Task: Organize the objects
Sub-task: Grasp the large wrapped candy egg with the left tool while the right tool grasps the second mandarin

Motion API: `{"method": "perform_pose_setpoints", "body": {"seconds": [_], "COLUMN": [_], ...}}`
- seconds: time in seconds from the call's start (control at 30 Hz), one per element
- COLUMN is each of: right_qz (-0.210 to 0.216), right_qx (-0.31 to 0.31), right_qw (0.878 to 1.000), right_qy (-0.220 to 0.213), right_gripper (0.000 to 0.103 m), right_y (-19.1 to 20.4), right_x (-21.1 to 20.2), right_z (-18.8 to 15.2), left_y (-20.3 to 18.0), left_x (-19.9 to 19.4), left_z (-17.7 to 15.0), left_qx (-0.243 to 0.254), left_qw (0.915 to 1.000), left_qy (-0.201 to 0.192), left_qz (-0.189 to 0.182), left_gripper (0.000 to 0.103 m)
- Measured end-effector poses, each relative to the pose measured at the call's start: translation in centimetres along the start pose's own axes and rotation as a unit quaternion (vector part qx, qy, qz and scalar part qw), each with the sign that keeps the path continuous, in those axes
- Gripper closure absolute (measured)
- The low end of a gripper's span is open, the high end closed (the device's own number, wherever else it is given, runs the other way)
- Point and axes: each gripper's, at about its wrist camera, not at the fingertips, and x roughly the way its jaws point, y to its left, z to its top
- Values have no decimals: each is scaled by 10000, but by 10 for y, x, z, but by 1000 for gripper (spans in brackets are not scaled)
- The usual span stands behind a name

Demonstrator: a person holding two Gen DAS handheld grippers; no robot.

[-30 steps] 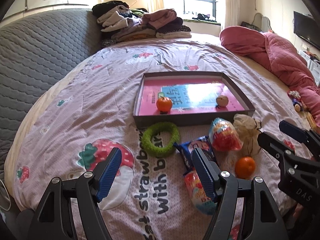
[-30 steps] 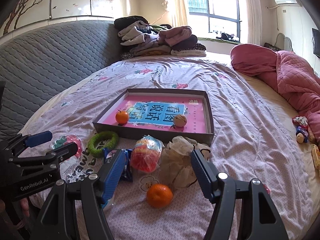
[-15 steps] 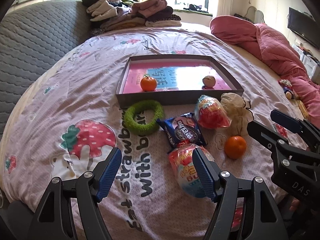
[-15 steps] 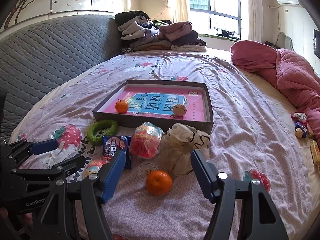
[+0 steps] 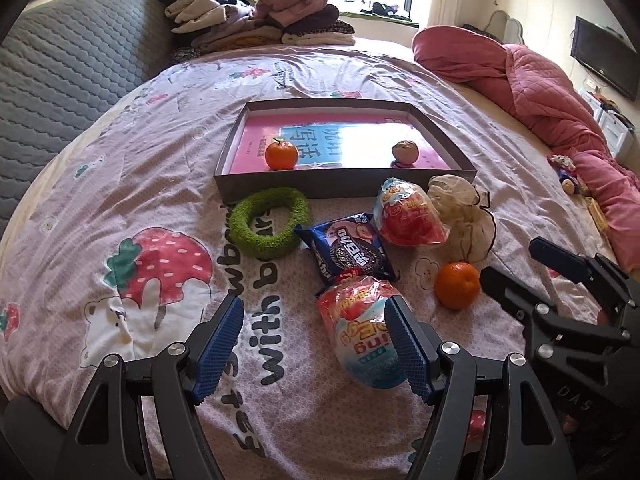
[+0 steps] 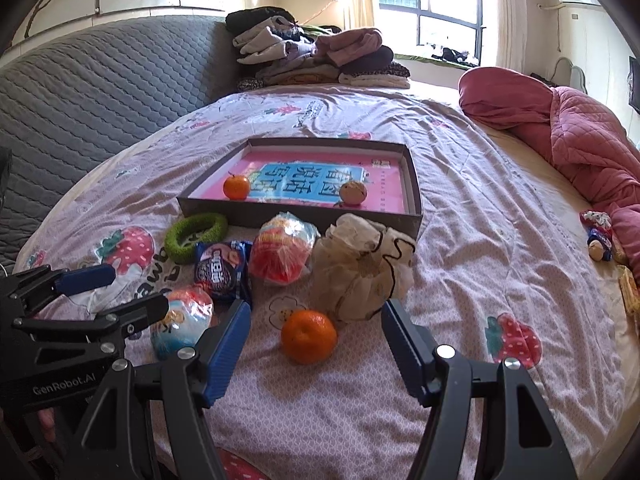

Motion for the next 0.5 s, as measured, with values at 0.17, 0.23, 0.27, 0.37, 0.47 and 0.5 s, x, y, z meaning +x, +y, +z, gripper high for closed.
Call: {"method": "perform_pose_setpoints", "body": {"seconds": [0.17,0.23,0.27,0.37,0.47,0.5], "right_qz": [19,11,3,16,9,16], "right_qx": [-74,-131,-155,-200,-204,-191], "right_qw": [9998,9996,9995,9992,9990,9990], "right_qy": [163,241,277,343,388,400], "right_gripper": [36,36,36,36,36,36], "right_y": [2,3,4,6,5,5], "right_x": [7,10,12,16,20,21], "right_z": [-6,-9,-10,-12,-14,-15], "left_y": [-2,-4,-5,-8,-11,-11], "left_x": [-1,0,0,2,5,6], "left_z": [1,1,0,0,0,0], "left_qx": [-64,-84,-77,-49,-56,-61], "left_qw": [9999,9998,9998,9997,9996,9996], "left_qy": [15,50,60,101,142,161], "left_qz": [-118,-170,-178,-195,-228,-244], "left_gripper": [29,29,29,29,29,29]}}
